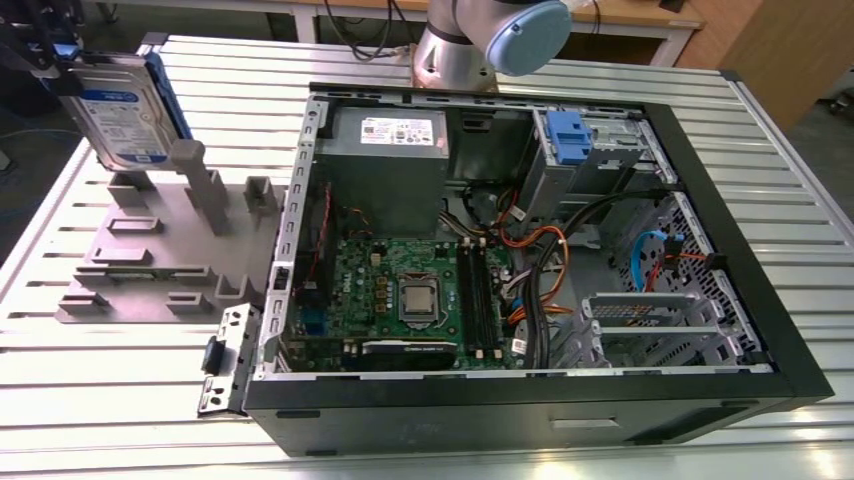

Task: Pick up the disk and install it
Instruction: 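Pick up the disk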

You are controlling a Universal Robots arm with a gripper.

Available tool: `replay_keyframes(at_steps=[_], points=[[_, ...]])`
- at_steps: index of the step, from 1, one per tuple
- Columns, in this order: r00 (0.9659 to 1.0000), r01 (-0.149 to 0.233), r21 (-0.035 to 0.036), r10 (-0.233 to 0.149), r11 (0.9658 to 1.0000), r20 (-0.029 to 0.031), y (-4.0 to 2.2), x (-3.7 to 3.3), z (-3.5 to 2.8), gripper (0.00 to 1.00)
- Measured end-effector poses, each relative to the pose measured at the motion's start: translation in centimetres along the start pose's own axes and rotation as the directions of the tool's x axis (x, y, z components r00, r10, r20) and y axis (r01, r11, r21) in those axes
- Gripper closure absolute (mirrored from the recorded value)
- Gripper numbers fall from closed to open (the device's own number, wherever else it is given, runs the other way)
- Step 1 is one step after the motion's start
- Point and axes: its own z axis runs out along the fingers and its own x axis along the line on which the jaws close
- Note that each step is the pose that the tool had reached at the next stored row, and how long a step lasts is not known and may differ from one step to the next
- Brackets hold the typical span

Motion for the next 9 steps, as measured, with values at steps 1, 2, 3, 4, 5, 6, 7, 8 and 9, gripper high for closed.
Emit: replay_keyframes(at_steps=[1, 2, 3, 4, 5, 6, 7, 8, 9], points=[[1.0000, 0.000, 0.0000, 0.000, 1.0000, 0.0000, 0.00, 0.00, -0.03, 0.64], [1.0000, 0.000, 0.0000, 0.000, 1.0000, 0.0000, 0.00, 0.00, -0.06, 0.64], [1.0000, 0.000, 0.0000, 0.000, 1.0000, 0.0000, 0.00, 0.00, -0.09, 0.64], [1.0000, 0.000, 0.0000, 0.000, 1.0000, 0.0000, 0.00, 0.00, -0.12, 0.64], [1.0000, 0.000, 0.0001, 0.000, 1.0000, 0.0000, 0.00, 0.00, -0.13, 0.64], [1.0000, 0.000, 0.0000, 0.000, 1.0000, 0.0000, 0.00, 0.00, -0.14, 0.64], [1.0000, 0.000, 0.0000, 0.000, 1.0000, 0.0000, 0.00, 0.00, -0.15, 0.64], [1.0000, 0.000, 0.0000, 0.000, 1.0000, 0.0000, 0.00, 0.00, -0.15, 0.64], [1.0000, 0.000, 0.0000, 0.000, 1.0000, 0.0000, 0.00, 0.00, -0.15, 0.64]])
